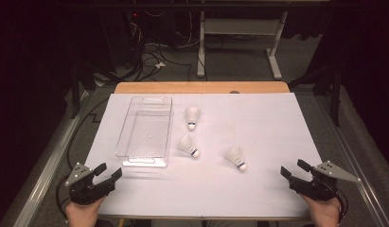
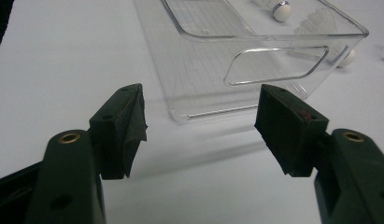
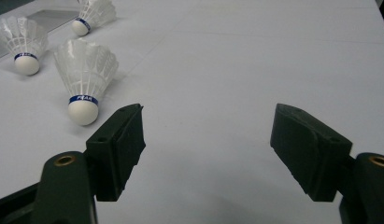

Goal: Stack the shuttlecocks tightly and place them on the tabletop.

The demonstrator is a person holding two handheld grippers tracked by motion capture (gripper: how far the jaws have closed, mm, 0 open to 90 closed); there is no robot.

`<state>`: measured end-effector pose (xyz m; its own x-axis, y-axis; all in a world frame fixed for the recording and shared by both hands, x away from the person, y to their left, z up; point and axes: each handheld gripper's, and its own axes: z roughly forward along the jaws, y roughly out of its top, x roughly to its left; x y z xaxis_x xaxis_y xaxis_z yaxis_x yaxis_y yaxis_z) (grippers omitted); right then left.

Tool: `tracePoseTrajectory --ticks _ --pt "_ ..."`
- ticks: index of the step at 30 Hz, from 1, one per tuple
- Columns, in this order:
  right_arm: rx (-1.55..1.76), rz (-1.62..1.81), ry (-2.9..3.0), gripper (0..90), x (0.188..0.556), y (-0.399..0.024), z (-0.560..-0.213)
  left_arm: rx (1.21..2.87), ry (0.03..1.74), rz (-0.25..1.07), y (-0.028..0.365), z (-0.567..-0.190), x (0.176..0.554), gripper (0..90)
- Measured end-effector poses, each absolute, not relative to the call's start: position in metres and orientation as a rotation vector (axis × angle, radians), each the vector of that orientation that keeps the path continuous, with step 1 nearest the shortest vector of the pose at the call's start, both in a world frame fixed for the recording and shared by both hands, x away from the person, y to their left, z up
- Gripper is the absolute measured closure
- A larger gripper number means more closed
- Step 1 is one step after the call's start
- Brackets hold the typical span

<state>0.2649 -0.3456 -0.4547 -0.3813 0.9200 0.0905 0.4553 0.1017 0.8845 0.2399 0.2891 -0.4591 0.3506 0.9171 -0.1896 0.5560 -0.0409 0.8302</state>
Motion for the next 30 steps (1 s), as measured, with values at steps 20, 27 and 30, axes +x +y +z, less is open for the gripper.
tracePoseTrajectory --ticks 20,27,30 --pt "1.343 1.245 1.9 26.1 0.266 -0.345 -0.455 1.737 1.298 0.518 0.287 -0.454 0.242 34.0" --pt "1.339 1.231 1.911 26.2 0.266 -0.344 -0.455 1.751 1.276 0.493 0.281 -0.452 0.239 34.0" --pt "1.34 1.228 1.914 26.2 0.267 -0.344 -0.456 1.757 1.265 0.488 0.278 -0.451 0.239 34.0"
